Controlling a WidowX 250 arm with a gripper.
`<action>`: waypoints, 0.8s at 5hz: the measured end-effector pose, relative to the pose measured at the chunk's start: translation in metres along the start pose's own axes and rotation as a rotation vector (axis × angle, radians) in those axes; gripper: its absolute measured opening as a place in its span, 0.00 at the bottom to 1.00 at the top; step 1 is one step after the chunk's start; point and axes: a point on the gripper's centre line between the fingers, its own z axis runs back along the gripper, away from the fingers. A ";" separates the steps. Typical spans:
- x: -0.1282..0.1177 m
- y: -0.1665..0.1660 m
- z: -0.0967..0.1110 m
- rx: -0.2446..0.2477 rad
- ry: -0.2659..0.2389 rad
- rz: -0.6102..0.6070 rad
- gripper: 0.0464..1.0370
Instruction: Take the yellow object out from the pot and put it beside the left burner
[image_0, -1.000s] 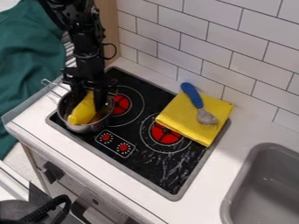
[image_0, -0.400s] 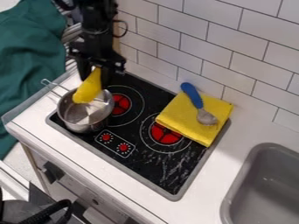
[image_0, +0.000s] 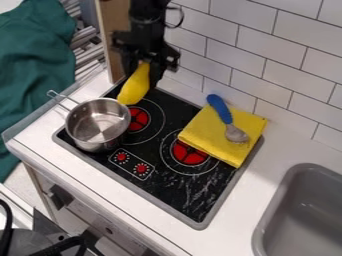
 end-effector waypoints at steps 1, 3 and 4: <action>0.019 -0.004 -0.008 -0.026 -0.007 -0.012 0.48; 0.039 -0.016 -0.048 -0.093 0.033 -0.060 0.48; 0.042 -0.019 -0.062 -0.104 0.079 -0.076 0.48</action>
